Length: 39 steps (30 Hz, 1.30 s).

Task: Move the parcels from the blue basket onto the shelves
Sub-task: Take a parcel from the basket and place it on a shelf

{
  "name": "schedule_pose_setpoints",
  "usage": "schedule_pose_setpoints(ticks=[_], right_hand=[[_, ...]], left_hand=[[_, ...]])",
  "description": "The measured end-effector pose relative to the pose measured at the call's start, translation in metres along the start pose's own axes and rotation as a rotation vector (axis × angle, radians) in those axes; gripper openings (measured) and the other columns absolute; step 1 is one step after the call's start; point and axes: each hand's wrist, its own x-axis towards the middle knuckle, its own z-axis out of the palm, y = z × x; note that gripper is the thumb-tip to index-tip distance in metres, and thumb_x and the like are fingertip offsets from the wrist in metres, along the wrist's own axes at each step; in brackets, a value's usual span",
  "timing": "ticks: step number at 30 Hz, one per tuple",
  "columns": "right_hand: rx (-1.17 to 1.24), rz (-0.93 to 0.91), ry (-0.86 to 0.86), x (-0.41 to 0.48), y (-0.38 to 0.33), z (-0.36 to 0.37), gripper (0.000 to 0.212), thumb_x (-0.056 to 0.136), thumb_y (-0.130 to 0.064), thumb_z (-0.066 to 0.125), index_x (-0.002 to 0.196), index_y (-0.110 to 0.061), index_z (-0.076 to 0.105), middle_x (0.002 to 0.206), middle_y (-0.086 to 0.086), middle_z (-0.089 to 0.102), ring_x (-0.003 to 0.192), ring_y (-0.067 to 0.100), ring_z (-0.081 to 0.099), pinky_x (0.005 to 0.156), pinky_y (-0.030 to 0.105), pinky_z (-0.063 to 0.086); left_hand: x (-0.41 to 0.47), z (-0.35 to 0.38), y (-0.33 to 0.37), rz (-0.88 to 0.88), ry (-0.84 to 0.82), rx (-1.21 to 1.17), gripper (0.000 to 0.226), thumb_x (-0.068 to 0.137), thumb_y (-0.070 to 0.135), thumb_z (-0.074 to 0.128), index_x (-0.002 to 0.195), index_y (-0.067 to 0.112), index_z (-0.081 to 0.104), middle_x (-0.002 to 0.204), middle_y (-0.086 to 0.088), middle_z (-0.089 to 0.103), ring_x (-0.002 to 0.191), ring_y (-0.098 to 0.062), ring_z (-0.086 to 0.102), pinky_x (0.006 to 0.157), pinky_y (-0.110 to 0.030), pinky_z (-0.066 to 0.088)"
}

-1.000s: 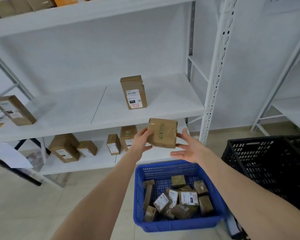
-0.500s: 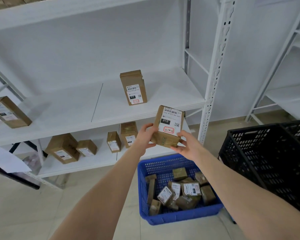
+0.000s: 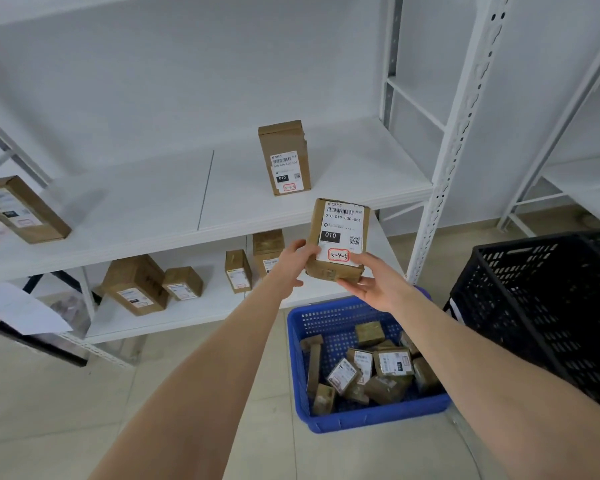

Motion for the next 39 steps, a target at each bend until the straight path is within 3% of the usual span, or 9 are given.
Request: schedule_pose_setpoints(ticks=[4,8,10,16,22,30,33,35,39], right_hand=[[-0.090,0.003,0.010,0.010,0.016,0.015,0.048,0.082,-0.002,0.072,0.126,-0.012,0.054,0.120,0.017,0.063,0.113,0.033,0.059,0.075,0.040,0.059],[-0.147,0.027,-0.013,0.021,0.036,0.026,0.039,0.085,-0.001,0.067,0.121,-0.010,0.056,0.117,0.017,0.065,0.112,0.031,0.060,0.082,0.040,0.059],[-0.136,0.038,0.003,0.031,0.046,0.029,0.039,0.086,0.001,0.065,0.122,-0.009,0.056,0.116,0.018,0.066,0.112,0.032,0.061,0.085,0.041,0.058],[-0.199,0.032,0.068,0.067,0.067,0.022,0.039,0.089,0.005,0.055,0.125,-0.009,0.056,0.117,0.015,0.067,0.109,0.028,0.063,0.088,0.037,0.055],[-0.195,0.048,0.230,0.116,0.080,0.000,0.045,0.086,0.012,0.057,0.124,-0.011,0.059,0.111,0.013,0.070,0.101,0.026,0.068,0.082,0.034,0.057],[-0.238,0.078,0.289,0.229,0.094,-0.044,0.061,0.084,0.015,0.058,0.137,-0.014,0.051,0.116,0.010,0.069,0.105,0.027,0.067,0.090,0.037,0.055],[-0.279,0.061,0.318,0.271,0.101,-0.057,0.059,0.086,0.014,0.057,0.137,-0.014,0.050,0.122,0.011,0.066,0.110,0.027,0.064,0.085,0.033,0.055],[-0.295,0.048,0.346,0.299,0.108,-0.065,0.058,0.087,0.014,0.055,0.138,-0.014,0.050,0.123,0.012,0.064,0.112,0.028,0.063,0.085,0.033,0.055],[-0.383,0.002,0.377,0.357,0.129,-0.085,0.057,0.088,0.013,0.055,0.138,-0.015,0.050,0.122,0.012,0.065,0.110,0.028,0.064,0.082,0.031,0.054]], left_hand=[[0.013,-0.025,0.005,0.071,0.047,0.014,0.077,0.085,0.030,0.066,0.149,0.028,0.022,0.137,-0.004,0.052,0.119,-0.026,0.054,0.101,-0.051,0.043],[0.024,-0.052,0.011,0.114,0.051,0.076,0.080,0.092,0.016,0.060,0.152,0.032,0.009,0.136,-0.008,0.053,0.113,-0.026,0.059,0.089,-0.044,0.051],[0.031,-0.061,0.010,0.121,0.037,0.126,0.080,0.091,0.011,0.059,0.151,0.033,0.011,0.132,-0.007,0.055,0.111,-0.025,0.060,0.080,-0.042,0.054],[0.064,-0.068,-0.015,0.101,0.031,0.212,0.060,0.086,0.002,0.062,0.134,0.029,0.040,0.121,-0.008,0.061,0.102,-0.028,0.063,0.082,-0.050,0.056],[0.109,-0.046,-0.046,0.091,0.053,0.252,0.064,0.085,-0.005,0.059,0.138,0.024,0.036,0.127,-0.007,0.051,0.102,-0.028,0.060,0.080,-0.047,0.056],[0.204,-0.015,-0.091,0.079,0.109,0.311,0.067,0.084,-0.005,0.057,0.139,0.025,0.033,0.129,-0.005,0.052,0.108,-0.028,0.058,0.087,-0.044,0.054],[0.239,-0.002,-0.114,0.114,0.158,0.327,0.066,0.086,-0.007,0.051,0.141,0.022,0.031,0.105,0.005,0.050,0.092,-0.017,0.055,0.070,-0.026,0.052],[0.263,0.006,-0.130,0.131,0.176,0.336,0.066,0.087,-0.008,0.049,0.143,0.020,0.029,0.104,0.007,0.047,0.086,-0.010,0.049,0.060,-0.015,0.044],[0.313,0.013,-0.166,0.143,0.197,0.342,0.066,0.088,-0.007,0.050,0.144,0.020,0.028,0.111,0.004,0.054,0.088,-0.011,0.052,0.068,-0.022,0.047]])
